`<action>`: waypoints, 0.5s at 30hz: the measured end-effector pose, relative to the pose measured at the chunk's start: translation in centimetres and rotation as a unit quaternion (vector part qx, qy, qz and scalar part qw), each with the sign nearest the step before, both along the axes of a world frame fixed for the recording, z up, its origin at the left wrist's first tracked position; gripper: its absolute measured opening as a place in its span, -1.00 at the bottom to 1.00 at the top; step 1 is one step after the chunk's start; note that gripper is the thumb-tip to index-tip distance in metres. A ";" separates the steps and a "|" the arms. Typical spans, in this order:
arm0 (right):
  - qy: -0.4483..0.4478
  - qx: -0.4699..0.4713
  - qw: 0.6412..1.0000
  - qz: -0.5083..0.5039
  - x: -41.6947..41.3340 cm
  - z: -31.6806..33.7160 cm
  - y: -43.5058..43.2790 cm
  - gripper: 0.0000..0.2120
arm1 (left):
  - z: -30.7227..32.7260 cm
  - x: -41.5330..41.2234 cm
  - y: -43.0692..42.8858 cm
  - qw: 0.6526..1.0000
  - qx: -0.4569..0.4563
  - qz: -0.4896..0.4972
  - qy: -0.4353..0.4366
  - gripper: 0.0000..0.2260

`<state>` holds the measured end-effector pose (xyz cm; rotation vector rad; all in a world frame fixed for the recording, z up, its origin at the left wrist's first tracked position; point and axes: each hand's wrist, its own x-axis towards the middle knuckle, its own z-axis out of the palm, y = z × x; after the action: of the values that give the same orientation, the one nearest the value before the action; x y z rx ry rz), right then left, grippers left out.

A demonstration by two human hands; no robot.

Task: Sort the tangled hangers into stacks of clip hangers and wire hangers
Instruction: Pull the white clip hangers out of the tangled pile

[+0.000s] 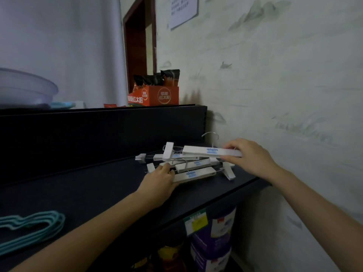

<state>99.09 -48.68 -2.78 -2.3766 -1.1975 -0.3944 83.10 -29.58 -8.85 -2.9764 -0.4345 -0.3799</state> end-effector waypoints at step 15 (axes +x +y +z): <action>-0.047 -0.107 0.982 0.149 2.5 -3.1 8.7 -0.65 | 0.8 -3.7 1.4 0.988 0.086 0.043 -0.120 -0.71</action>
<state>101.59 -40.01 -5.89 -2.3214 -1.6861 -0.2944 79.36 -28.20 -8.06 -2.7448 -0.5225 -0.7310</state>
